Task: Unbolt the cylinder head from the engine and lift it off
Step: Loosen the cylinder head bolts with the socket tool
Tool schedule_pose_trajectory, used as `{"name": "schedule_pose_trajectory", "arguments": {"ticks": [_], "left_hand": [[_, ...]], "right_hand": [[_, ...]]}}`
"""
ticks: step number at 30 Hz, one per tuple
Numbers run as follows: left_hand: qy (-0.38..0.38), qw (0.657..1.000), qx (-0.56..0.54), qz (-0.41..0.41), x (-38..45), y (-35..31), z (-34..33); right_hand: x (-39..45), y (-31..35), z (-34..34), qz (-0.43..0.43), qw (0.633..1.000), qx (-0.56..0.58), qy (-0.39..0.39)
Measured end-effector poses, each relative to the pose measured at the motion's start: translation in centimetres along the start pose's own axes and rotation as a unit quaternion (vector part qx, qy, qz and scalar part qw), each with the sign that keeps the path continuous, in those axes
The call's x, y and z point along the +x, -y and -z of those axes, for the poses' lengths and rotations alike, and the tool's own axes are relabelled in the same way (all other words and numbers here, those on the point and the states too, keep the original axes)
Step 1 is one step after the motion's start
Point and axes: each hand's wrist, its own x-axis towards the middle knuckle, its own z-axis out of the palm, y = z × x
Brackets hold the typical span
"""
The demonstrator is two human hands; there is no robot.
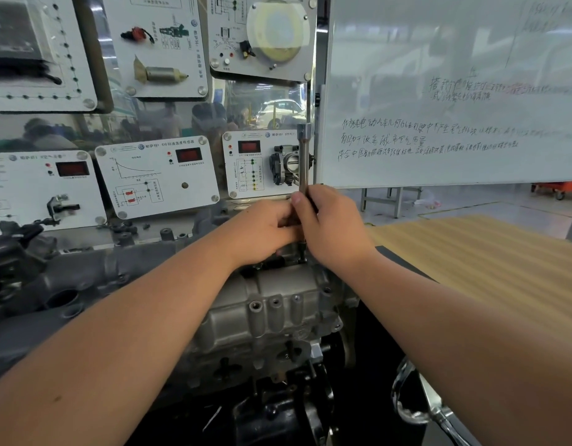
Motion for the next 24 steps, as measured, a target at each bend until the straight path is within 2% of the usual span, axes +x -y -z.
{"name": "schedule_pose_trajectory", "arguments": {"ticks": [5, 10, 14, 19, 24], "left_hand": [[-0.010, 0.998, 0.061, 0.000, 0.31, -0.08, 0.16], [-0.019, 0.999, 0.029, -0.008, 0.13, -0.13, 0.02], [0.006, 1.000, 0.011, 0.009, 0.00, -0.14, 0.02], [-0.015, 0.998, 0.063, 0.016, 0.05, -0.20, 0.30], [-0.027, 0.998, 0.061, 0.020, -0.11, -0.27, 0.19]], "right_hand": [[-0.15, 0.35, -0.09, 0.012, 1.000, -0.010, 0.021], [-0.24, 0.08, -0.06, 0.011, 0.999, -0.030, 0.003], [-0.10, 0.01, 0.05, -0.019, 1.000, -0.013, 0.008], [-0.38, 0.33, -0.19, 0.011, 0.999, -0.014, 0.039], [-0.47, 0.62, -0.06, 0.028, 0.998, -0.039, 0.039]]}}
